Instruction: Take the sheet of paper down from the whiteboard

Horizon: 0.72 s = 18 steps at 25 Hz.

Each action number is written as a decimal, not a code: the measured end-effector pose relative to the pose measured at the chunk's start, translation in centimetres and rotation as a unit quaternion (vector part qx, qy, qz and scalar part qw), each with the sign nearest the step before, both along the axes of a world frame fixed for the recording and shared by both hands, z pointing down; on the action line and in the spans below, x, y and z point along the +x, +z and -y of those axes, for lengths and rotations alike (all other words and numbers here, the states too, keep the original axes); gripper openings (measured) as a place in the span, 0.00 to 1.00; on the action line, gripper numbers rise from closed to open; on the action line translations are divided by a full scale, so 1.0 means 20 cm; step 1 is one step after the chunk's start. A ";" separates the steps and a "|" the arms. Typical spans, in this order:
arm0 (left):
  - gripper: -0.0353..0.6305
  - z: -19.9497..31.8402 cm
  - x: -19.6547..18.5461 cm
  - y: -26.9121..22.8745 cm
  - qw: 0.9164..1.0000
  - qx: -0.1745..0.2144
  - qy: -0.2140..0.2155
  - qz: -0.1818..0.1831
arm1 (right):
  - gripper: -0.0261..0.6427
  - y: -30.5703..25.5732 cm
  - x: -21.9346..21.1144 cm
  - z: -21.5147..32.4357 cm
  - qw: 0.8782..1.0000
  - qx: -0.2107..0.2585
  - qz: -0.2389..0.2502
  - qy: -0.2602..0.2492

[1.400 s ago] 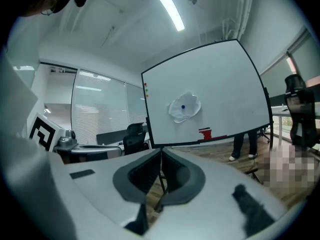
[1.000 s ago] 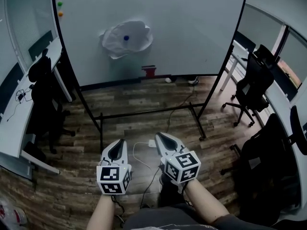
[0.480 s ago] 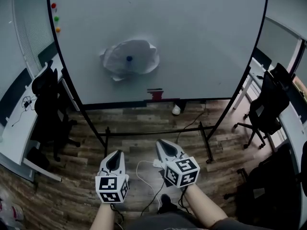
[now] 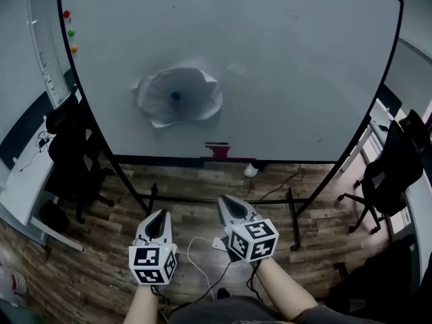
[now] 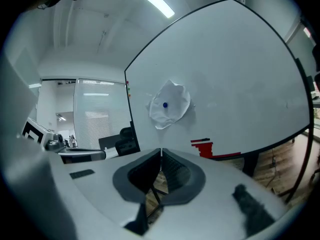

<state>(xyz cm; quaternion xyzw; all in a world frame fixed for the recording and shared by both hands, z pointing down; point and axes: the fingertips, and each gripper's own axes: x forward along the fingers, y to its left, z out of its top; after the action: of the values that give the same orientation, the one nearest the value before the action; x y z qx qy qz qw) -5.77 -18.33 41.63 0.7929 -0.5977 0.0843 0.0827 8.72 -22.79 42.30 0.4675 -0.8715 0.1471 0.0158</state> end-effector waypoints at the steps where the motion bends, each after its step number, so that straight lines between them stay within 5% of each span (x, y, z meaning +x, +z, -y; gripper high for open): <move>1: 0.09 0.02 0.02 0.00 1.000 0.001 -0.005 0.000 | 0.07 0.00 0.02 0.03 1.000 0.000 -0.001 -0.004; 18: 0.09 0.41 0.12 -0.11 0.999 0.030 0.027 0.001 | 0.07 0.01 0.08 0.38 1.000 0.002 -0.014 0.019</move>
<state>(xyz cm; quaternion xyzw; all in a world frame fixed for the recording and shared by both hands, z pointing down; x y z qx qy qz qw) -3.29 -26.43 39.50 0.8110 -0.5782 0.0691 0.0562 10.36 -30.47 42.57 0.4856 -0.8627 0.1391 0.0240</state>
